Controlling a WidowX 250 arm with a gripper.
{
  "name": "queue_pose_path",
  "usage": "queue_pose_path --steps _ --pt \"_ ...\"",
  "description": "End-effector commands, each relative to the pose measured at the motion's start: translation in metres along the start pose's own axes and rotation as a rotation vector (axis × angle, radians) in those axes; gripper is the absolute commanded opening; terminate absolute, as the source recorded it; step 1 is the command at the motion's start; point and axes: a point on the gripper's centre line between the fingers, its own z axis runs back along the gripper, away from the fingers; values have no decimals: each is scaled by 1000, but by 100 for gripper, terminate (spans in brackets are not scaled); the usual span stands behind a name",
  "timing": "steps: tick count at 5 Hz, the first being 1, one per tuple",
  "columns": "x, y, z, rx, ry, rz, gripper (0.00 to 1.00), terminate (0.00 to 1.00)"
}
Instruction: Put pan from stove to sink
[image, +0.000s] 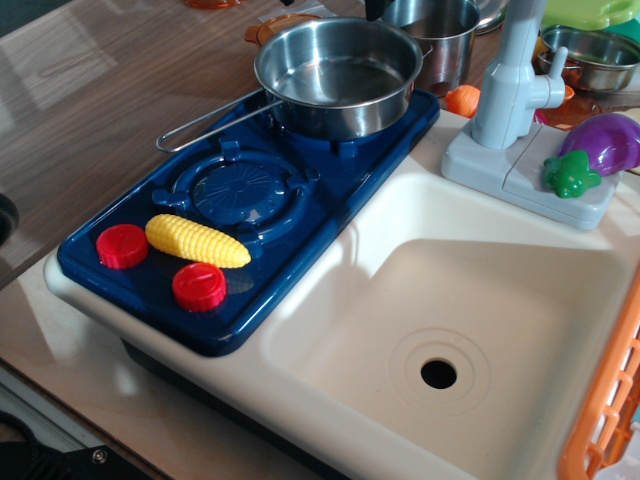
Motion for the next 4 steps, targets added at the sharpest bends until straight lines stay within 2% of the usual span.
queue_pose_path --steps 1,3,4 --pt "0 0 0 0 0 0 100 0" --pt "-5 -17 1 17 -75 -214 100 0" --pt "-8 -27 0 29 -76 -245 100 0"
